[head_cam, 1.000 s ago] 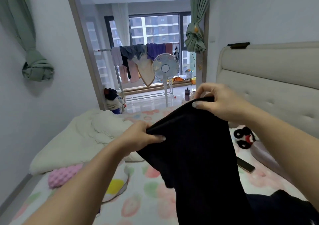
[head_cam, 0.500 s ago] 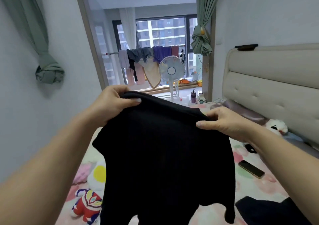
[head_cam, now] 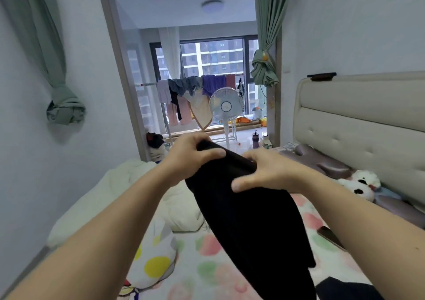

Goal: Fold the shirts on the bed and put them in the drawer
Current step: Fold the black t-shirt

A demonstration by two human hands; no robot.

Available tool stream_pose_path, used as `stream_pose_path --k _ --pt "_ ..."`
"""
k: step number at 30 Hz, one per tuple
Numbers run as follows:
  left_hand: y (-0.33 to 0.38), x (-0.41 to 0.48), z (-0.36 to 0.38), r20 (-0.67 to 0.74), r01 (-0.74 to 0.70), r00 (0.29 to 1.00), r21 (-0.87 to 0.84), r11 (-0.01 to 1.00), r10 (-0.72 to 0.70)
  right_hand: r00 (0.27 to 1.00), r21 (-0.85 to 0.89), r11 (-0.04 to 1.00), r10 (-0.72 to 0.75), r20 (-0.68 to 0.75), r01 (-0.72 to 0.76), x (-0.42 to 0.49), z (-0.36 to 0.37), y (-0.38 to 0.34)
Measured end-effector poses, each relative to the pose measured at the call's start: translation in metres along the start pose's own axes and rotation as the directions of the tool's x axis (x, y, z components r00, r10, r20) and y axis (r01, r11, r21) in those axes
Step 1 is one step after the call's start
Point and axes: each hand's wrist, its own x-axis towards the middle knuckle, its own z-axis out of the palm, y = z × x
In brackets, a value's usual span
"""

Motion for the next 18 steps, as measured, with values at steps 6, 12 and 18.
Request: stream_pose_path --k 6,12,18 --pt "-0.009 0.016 -0.024 -0.191 0.015 0.981 -0.044 0.999 -0.023 0.987 -0.172 0.975 0.125 -0.099 -0.141 -0.030 -0.041 0.037" --pt "-0.030 0.021 -0.041 -0.246 0.097 0.964 -0.013 0.995 -0.097 0.946 -0.144 0.960 0.197 -0.257 -0.239 -0.051 -0.091 0.065" --pt "-0.046 0.019 -0.051 -0.240 0.130 0.963 0.016 0.991 -0.123 0.885 0.275 0.958 0.196 -0.422 -0.080 -0.051 -0.091 0.066"
